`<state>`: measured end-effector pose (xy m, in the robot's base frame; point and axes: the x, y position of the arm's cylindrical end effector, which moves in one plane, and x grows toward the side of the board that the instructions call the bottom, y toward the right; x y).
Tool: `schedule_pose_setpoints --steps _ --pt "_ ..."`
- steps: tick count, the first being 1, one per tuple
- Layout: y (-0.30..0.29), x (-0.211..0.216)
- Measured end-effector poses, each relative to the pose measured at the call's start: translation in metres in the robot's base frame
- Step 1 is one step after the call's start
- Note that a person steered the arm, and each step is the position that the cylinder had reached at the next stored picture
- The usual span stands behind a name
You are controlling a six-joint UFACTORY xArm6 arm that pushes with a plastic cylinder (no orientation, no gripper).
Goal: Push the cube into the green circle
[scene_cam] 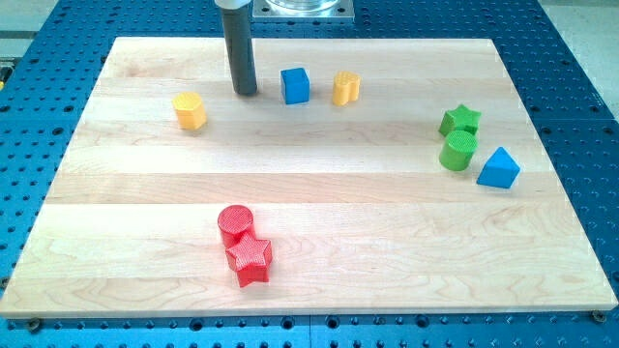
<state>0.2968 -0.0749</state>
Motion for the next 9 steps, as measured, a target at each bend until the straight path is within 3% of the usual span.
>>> schedule_pose_setpoints --steps 1,3,4,6,9 --pt "0.065 0.001" --pt "0.163 0.052" --pt "0.175 0.088" --pt "0.126 0.105" --pt "0.196 0.109"
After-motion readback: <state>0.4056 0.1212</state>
